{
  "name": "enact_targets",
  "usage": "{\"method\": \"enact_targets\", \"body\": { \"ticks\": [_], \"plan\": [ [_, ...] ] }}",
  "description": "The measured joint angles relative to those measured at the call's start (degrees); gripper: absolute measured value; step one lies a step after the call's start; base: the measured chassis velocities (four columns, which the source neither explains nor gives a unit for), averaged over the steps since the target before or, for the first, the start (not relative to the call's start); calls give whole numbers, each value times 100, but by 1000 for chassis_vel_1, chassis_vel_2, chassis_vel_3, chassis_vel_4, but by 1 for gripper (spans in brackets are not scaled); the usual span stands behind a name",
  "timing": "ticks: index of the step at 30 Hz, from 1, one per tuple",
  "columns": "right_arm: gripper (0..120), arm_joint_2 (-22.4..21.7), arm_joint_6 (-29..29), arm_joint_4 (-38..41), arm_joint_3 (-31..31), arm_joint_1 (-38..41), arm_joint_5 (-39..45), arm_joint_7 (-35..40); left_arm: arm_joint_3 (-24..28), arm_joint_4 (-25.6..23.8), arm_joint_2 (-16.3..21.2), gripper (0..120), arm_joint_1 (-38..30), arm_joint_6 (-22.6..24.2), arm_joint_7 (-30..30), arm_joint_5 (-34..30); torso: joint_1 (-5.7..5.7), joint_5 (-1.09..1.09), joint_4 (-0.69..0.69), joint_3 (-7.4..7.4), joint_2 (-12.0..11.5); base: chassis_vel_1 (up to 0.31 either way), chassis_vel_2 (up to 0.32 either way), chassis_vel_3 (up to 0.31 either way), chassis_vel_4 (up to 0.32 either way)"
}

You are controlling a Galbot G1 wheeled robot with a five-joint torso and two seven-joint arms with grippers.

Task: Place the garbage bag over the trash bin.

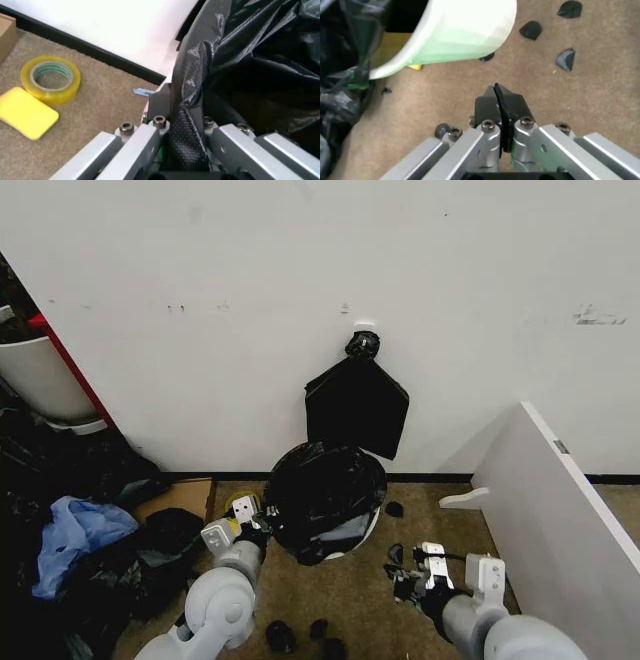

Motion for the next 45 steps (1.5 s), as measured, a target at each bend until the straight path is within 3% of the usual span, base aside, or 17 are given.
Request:
{"method": "enact_targets", "body": {
  "ticks": [7, 11, 15, 21, 23, 26, 38, 45],
  "plan": [
    [1, -2, 375, 3, 196, 145, 367, -493, -20, -65, 131, 1, 52, -2, 4, 36, 0, -1, 1, 0, 0, 0, 0, 0, 0],
    [18, 66, 1191, 5, 244, 217, 655, -754, -18, -79, 141, 1, 59, -5, 4, 56, 0, -1, 0, 0, 0, 0, 0, 0, 0],
    [31, 149, 1563, 7, 229, 211, 651, -887, 27, -122, 150, 1, 95, -6, 5, 84, 0, -1, 0, 0, 0, 0, 0, 0, 0],
    [51, 213, 1550, 11, 182, 225, 831, -909, 71, -152, 125, 1, 136, -6, 9, 143, 0, -1, 0, 0, 0, 0, 0, 0, 0],
    [63, 253, 1329, 11, 130, 234, 976, -899, 84, -171, 111, 1, 168, -6, 9, 174, 0, -1, 0, 0, 0, 0, 0, 0, 0],
    [65, 271, 1235, 11, 77, 231, 941, -892, 88, -184, 102, 1, 186, -6, 9, 188, 0, -1, 0, 0, 0, 0, 0, 0, 0],
    [18, 372, 1137, 11, 3, 179, 1001, -865, 93, -139, 135, 1, 121, -3, 13, 195, 0, -1, 0, 0, 0, 0, 0, 0, 0],
    [0, 409, 1142, 11, 12, 177, 1003, -908, 121, -138, 144, 1, 81, 12, 15, 188, 0, -1, 0, 0, 0, 0, 0, 0, 0]
  ]
}}
